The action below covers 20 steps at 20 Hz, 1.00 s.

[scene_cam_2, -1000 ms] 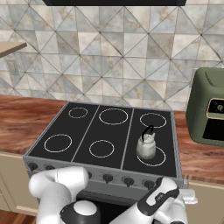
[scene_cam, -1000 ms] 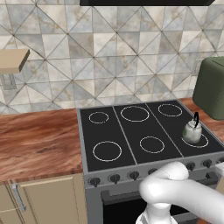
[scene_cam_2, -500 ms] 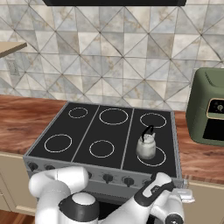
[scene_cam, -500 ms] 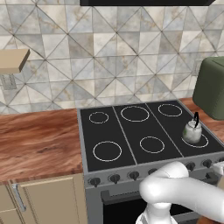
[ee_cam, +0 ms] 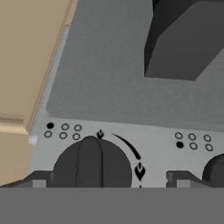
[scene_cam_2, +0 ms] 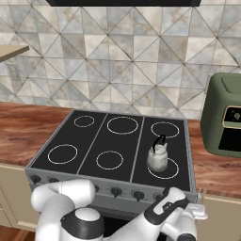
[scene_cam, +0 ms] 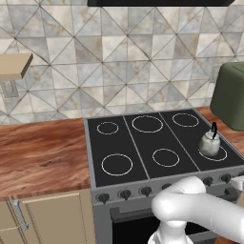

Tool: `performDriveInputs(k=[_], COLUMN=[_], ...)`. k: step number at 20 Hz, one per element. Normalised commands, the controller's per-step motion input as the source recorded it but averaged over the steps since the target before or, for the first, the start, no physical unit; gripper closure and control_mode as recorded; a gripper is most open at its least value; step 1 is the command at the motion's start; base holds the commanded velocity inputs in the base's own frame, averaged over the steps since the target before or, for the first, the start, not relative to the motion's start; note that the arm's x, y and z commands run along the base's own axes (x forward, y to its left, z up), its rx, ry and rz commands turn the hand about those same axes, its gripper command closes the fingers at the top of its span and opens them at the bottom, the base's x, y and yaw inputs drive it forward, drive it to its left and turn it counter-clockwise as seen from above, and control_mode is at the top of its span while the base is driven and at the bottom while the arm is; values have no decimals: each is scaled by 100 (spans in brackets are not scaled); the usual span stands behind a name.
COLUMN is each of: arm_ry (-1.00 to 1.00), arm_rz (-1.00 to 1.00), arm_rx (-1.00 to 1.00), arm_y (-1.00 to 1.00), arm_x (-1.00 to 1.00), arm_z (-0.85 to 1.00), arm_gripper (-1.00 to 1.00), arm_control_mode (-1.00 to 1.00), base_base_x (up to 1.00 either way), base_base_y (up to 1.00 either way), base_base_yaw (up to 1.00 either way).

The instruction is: The kettle is done boiling. Turn off the stove, then wait for 300 timesteps before moving the kettle to the dining table.

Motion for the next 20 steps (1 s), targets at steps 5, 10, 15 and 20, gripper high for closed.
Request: performDriveInputs(k=[5,10,15,20], arm_ry=[0,0,0,-5], arm_rz=[0,0,0,0], arm_rx=[5,2,0,0], arm_y=[-15,-16,-20,-19], arm_x=[-10,0,-5,-35], arm_z=[-2,-7,-4,0], arm_gripper=[-100,-100,-100,-100], arm_control_mode=[-100,-100,-100,-100], base_base_x=[0,0,0,0], base_base_y=[0,0,0,0], base_base_yaw=[0,0,0,0])
